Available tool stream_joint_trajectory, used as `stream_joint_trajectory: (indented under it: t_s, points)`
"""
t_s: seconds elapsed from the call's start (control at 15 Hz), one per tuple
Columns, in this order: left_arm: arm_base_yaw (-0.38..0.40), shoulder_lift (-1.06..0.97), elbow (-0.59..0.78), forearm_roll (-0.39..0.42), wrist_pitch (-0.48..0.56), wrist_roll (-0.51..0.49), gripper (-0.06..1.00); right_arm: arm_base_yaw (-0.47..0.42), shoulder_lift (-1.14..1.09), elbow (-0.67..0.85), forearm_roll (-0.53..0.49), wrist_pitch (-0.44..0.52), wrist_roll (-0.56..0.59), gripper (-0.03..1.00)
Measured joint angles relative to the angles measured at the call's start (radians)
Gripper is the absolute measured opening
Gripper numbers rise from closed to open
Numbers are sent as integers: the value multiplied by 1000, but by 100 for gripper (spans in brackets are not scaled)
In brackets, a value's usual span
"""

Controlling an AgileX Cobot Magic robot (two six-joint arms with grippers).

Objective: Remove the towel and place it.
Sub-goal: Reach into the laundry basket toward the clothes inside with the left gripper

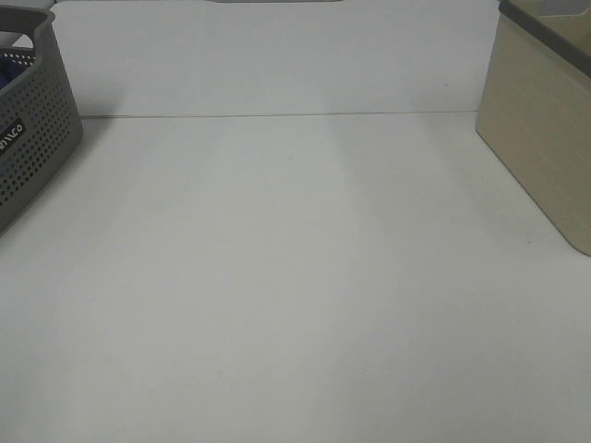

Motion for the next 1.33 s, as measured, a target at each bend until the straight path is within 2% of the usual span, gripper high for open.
stream_joint_trajectory:
  t_s: [0.53, 0.8, 1.33]
  points:
    - [-3, -7, 0, 0, 0, 6, 99, 0, 0, 0, 0, 0, 0, 75]
    - [-3, -1, 0, -59, 0, 111, 99, 0, 0, 0, 0, 0, 0, 75]
    - [-3, -7, 0, -67, 0, 126, 99, 0, 0, 0, 0, 0, 0, 75]
